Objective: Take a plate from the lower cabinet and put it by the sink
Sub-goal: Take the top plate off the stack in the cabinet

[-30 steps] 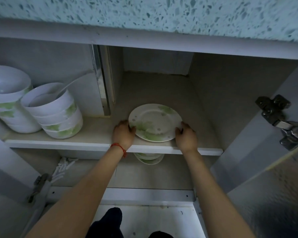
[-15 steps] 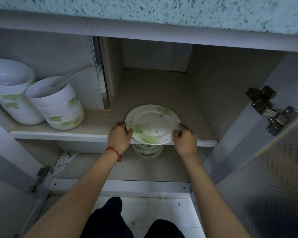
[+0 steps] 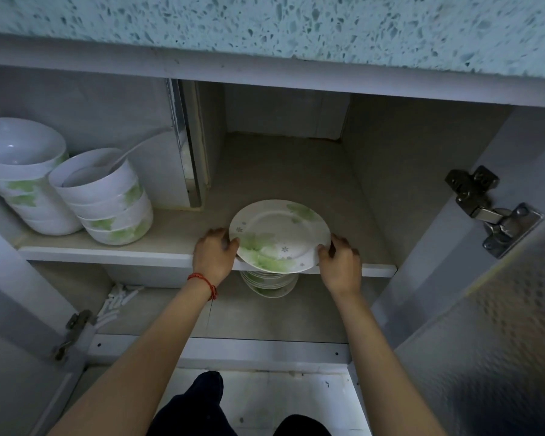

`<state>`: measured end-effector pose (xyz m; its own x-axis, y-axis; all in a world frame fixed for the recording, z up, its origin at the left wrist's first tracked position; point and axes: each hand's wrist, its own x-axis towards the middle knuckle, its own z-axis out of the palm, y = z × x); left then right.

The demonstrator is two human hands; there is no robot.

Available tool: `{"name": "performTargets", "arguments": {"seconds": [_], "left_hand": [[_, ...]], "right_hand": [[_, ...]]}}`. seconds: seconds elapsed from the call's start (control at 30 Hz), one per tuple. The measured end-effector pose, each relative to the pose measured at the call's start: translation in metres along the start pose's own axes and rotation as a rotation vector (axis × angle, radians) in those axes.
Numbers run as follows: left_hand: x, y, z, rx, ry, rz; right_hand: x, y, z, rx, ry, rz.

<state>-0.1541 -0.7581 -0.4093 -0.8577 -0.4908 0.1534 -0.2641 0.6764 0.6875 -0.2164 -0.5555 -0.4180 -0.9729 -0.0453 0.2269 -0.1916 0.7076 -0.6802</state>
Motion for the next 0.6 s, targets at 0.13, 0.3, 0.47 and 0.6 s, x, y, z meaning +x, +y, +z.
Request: {"name": "performTargets", "arguments": {"seconds": [0.13,0.3,0.47,0.6], "left_hand": [[0.005,0.0,0.001,0.039,-0.038,-0.005],[0.003,0.005,0.002,0.016,-0.038,-0.007],[0.001,0.009,0.001,-0.12,-0.014,-0.041],[-0.005,0.012,-0.001,-0.274,0.014,-0.07]], "right_hand": [[0.005,0.0,0.0,-0.05,-0.014,0.039],[0.009,-0.002,0.002,-0.004,-0.017,0.048],[0.01,-0.003,0.003,0.083,-0.008,0.072],[0.01,-0.002,-0.002,0.17,0.004,0.1]]}}
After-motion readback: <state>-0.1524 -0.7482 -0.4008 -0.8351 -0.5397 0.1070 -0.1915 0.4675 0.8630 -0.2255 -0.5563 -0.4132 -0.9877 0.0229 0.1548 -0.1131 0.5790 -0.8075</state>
